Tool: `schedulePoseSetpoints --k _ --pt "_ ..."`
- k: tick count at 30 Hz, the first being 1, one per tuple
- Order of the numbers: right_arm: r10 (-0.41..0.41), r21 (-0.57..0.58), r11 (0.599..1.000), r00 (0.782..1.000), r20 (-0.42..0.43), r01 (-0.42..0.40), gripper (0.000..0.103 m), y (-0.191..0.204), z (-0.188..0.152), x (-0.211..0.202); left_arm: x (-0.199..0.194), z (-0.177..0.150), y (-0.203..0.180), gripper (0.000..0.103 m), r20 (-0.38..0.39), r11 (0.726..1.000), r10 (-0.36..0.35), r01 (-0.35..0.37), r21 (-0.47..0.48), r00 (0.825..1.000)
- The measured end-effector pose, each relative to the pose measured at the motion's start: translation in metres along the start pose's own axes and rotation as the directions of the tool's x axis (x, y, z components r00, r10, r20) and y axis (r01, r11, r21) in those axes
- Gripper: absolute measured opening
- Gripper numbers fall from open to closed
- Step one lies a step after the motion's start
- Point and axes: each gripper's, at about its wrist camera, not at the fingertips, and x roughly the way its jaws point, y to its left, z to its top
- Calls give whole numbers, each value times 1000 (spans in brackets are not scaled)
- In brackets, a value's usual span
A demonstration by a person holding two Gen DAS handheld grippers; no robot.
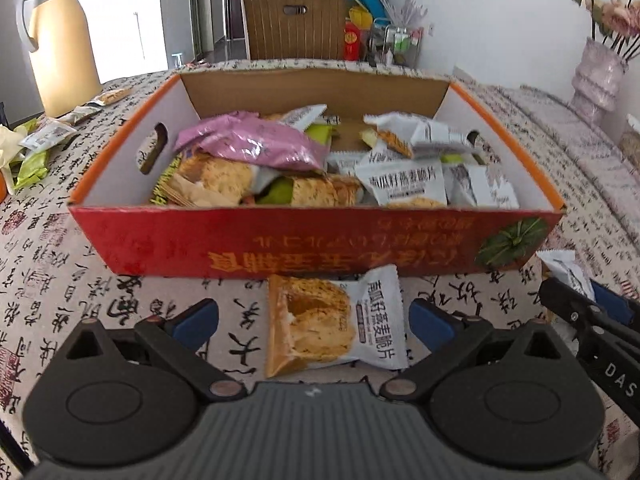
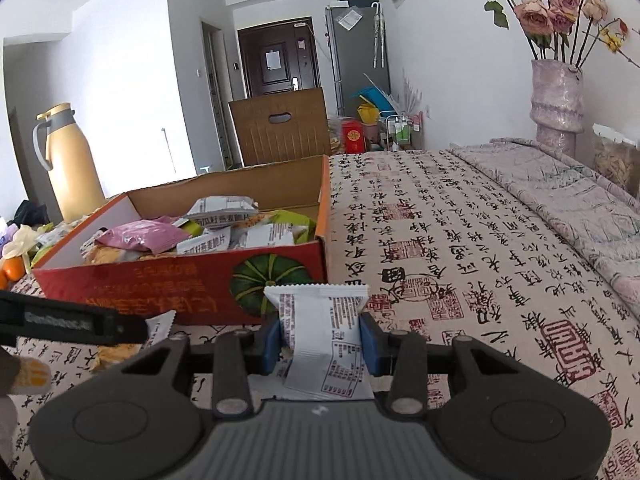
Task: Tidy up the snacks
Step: 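Grasp a biscuit pack with left gripper while right grasps a white wafer packet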
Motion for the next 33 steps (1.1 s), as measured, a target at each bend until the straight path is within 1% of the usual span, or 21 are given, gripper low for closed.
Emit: schedulePoseSetpoints --k 8,10,18,19,21,22,23,27,33 --pt "7 9 1000 1000 9 -7 40 0 -4 1 17 -4 -3 103 -33 1000 11 -11 0 999" --pt "8 5 1000 1000 7 -8 40 1 -4 3 20 -5 -6 103 -28 1000 27 -26 14 999" --pt "15 2 1000 1000 1 -15 40 2 -6 5 20 -10 -12 102 17 999 24 -24 30 1000" --pt "14 1 1000 1000 1 -14 40 3 -6 5 19 -10 -13 101 20 999 17 -18 38 1000" --pt "14 0 1000 1000 3 -14 40 3 -6 5 16 -11 -15 89 30 998 -2 0 57 1000" --pt "13 -1 1000 1000 4 -13 40 4 -6 4 14 -12 -16 86 36 998 -14 11 68 999" --pt "12 -4 1000 1000 6 -12 40 5 -7 4 12 -13 -17 79 41 997 -19 16 72 999" --pt "8 -19 1000 1000 11 -8 40 7 -8 4 6 -15 -16 66 51 997 -17 13 77 999" --pt "6 -29 1000 1000 23 -5 40 8 -8 2 -2 -19 -16 61 58 995 -13 7 100 998"
